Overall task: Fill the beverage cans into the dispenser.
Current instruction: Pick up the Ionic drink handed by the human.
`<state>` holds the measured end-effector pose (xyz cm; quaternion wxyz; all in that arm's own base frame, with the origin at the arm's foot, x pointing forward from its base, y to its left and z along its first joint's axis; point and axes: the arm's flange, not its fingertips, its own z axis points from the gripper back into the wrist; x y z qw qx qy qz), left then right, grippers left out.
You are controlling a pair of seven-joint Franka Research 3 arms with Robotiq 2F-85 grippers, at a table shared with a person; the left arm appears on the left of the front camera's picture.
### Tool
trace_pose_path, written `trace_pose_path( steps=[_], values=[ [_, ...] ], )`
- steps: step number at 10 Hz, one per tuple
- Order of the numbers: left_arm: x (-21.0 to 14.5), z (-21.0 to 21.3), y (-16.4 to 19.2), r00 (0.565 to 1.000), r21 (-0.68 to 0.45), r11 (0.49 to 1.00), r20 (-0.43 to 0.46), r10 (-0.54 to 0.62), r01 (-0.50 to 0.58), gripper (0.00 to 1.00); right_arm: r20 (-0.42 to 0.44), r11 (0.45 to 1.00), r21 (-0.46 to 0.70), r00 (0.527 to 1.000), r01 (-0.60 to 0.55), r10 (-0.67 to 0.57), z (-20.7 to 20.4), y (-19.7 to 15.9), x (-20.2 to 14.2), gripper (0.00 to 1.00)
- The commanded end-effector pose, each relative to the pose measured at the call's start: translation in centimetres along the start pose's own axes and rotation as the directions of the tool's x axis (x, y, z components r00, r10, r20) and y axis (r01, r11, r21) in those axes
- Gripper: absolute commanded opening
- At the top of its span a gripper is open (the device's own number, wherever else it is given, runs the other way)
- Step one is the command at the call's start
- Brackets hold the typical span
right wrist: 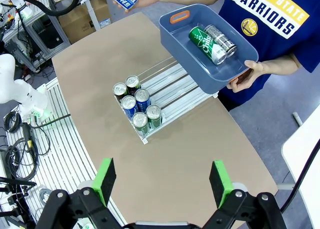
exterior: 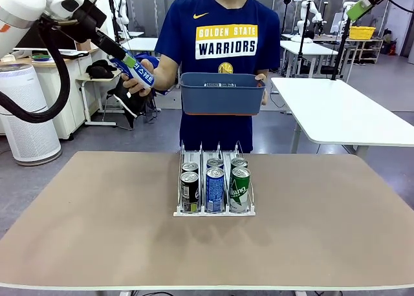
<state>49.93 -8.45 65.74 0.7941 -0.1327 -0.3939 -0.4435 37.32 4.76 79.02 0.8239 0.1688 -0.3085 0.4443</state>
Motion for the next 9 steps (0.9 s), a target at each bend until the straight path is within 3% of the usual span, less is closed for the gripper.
trace_pose_path(
  steps=[1, 6, 7, 8, 9],
  values=[
    [-0.24, -0.15, 0.64, 1.0, -0.014, 1.0, 0.023, -0.012, 0.013, 1.0, 0.0, 1.0, 0.0, 1.0, 0.0, 0.0, -0.02, 0.01, -0.01, 1.0],
    [-0.01, -0.22, -0.05, 1.0, -0.005, 1.0, -0.004, 0.001, -0.001, 1.0, 0.0, 1.0, 0.0, 1.0, 0.0, 0.0, -0.02, 0.01, -0.01, 1.0],
    [-0.19, -0.22, -0.01, 0.998, 0.021, 1.0, -0.064, -0.002, 0.003, 0.4, 0.0, 1.0, 0.0, 1.0, 0.0, 0.0, -0.02, 0.01, -0.01, 1.0],
    [-0.3, -0.07, -0.06, 0.997, 0.024, 1.0, -0.073, -0.002, 0.004, 0.4, 0.0, 1.0, 0.0, 1.0, 0.0, 0.0, -0.02, 0.01, -0.01, 1.0],
    [-0.3, -0.07, -0.07, 0.997, 0.025, 1.0, -0.078, 0.0, 0.002, 0.0, 0.0, 1.0, 0.0, 1.0, 0.0, 0.0, -0.02, 0.01, -0.01, 1.0]
  ],
)
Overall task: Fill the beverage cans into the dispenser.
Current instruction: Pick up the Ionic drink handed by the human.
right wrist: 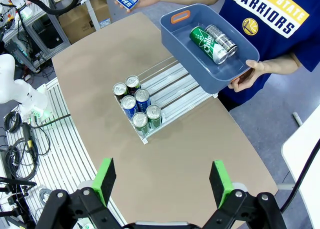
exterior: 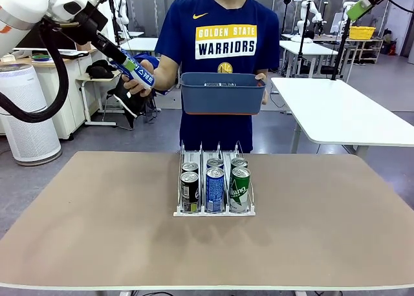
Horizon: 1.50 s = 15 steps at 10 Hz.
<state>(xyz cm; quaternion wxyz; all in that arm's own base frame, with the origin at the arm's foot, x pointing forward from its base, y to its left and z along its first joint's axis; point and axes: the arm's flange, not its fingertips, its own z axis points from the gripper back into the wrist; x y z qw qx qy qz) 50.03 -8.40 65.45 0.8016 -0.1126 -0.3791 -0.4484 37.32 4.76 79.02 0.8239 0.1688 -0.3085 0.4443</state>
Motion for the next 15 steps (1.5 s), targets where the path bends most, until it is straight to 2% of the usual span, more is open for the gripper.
trace_pose_path(
  steps=[1, 2, 10, 11, 15],
  values=[
    [-0.1, 0.0, -0.1, 0.999, 0.007, 1.0, -0.038, 0.012, -0.012, 0.34, 0.0, 1.0, 0.0, 1.0, 0.0, 0.0, 0.0, 0.0, 0.0, 1.0],
    [-0.2, 0.1, 0.0, 0.999, 0.006, 1.0, -0.037, 0.013, -0.012, 0.0, 0.0, 1.0, 0.0, 1.0, 0.0, 0.0, 0.0, 0.0, 0.0, 1.0],
    [0.2, 1.2, 0.3, 0.999, 0.005, 1.0, 0.02, 0.025, -0.025, 0.0, 0.0, 1.0, 0.0, 1.0, 0.0, 0.0, 0.0, 0.0, 0.0, 1.0],
    [0.1, 0.5, 0.0, 1.0, 0.009, 1.0, -0.009, 0.008, -0.008, 0.48, 0.0, 1.0, 0.0, 1.0, 0.0, 0.0, 0.0, 0.0, 0.0, 1.0],
    [0.1, 0.5, 0.0, 1.0, 0.009, 1.0, -0.009, 0.008, -0.008, 0.48, 0.0, 1.0, 0.0, 1.0, 0.0, 0.0, 0.0, 0.0, 0.0, 1.0]
  ],
)
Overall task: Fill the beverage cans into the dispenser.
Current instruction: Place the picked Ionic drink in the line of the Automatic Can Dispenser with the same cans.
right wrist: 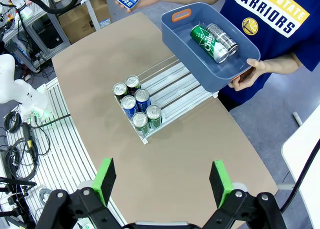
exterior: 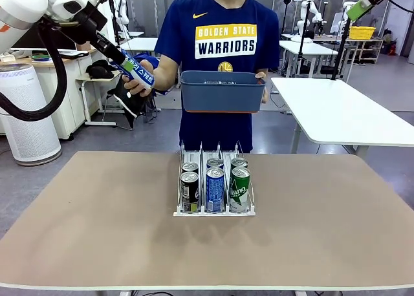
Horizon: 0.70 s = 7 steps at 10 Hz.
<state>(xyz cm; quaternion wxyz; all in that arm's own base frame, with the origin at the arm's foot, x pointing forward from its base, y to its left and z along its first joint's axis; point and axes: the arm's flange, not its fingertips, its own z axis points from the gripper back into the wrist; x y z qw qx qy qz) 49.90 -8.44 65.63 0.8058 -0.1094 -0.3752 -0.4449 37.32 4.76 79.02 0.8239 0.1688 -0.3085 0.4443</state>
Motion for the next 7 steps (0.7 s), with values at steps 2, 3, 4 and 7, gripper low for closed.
trace_pose_path(
  steps=[2, 3, 4, 7],
  values=[
    [-0.02, 0.29, 0.07, 1.0, 0.004, 1.0, 0.002, 0.0, 0.0, 0.48, 0.0, 1.0, 0.0, 1.0, 0.0, 0.0, -0.02, 0.01, -0.01, 1.0],
    [-0.02, 0.29, 0.07, 1.0, 0.004, 1.0, 0.002, 0.0, 0.0, 0.48, 0.0, 1.0, 0.0, 1.0, 0.0, 0.0, -0.02, 0.01, -0.01, 1.0],
    [-0.02, 0.29, 0.07, 1.0, 0.004, 1.0, 0.002, 0.0, 0.0, 0.48, 0.0, 1.0, 0.0, 1.0, 0.0, 0.0, -0.02, 0.01, -0.01, 1.0],
    [-0.02, 0.29, 0.07, 1.0, 0.004, 1.0, 0.002, 0.0, 0.0, 0.48, 0.0, 1.0, 0.0, 1.0, 0.0, 0.0, -0.02, 0.01, -0.01, 1.0]
  ],
)
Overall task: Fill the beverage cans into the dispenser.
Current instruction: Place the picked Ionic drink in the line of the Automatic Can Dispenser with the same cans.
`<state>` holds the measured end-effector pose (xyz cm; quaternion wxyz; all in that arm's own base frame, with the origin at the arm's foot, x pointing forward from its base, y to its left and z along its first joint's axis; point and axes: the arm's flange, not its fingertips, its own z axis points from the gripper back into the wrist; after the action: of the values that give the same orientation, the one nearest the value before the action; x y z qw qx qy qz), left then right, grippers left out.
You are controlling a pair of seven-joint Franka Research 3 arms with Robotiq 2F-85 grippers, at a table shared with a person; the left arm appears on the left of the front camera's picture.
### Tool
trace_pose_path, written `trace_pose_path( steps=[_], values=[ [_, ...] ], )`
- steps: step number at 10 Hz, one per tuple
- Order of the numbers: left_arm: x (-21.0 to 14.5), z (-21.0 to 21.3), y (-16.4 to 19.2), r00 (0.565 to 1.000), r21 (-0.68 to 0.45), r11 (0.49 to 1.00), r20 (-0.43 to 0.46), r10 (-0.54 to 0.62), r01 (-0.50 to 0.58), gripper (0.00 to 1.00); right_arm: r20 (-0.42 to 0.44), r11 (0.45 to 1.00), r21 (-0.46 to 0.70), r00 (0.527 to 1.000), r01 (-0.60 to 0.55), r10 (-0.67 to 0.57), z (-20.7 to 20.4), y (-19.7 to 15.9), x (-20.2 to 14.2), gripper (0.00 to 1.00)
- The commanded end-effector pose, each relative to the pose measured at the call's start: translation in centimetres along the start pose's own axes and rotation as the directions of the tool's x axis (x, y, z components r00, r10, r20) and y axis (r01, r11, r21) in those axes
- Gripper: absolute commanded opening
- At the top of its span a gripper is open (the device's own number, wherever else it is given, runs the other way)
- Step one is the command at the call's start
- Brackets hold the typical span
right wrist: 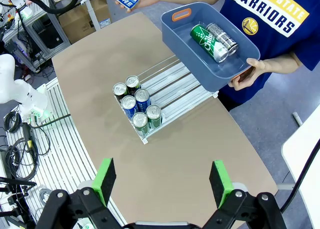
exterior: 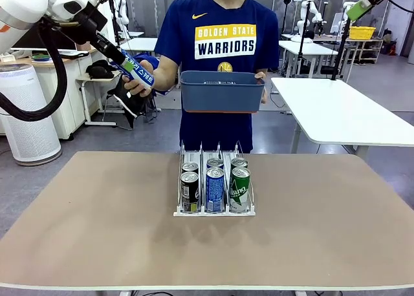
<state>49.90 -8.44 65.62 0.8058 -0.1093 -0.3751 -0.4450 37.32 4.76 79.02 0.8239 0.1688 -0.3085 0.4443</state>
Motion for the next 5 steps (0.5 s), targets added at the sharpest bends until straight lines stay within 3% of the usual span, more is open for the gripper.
trace_pose_path(
  steps=[1, 5],
  values=[
    [-0.02, 0.3, 0.07, 1.0, 0.004, 1.0, 0.003, 0.0, 0.0, 0.48, 0.0, 1.0, 0.0, 1.0, 0.0, 0.0, -0.02, 0.01, -0.01, 1.0],
    [-0.02, 0.3, 0.07, 1.0, 0.004, 1.0, 0.003, 0.0, 0.0, 0.48, 0.0, 1.0, 0.0, 1.0, 0.0, 0.0, -0.02, 0.01, -0.01, 1.0]
  ],
)
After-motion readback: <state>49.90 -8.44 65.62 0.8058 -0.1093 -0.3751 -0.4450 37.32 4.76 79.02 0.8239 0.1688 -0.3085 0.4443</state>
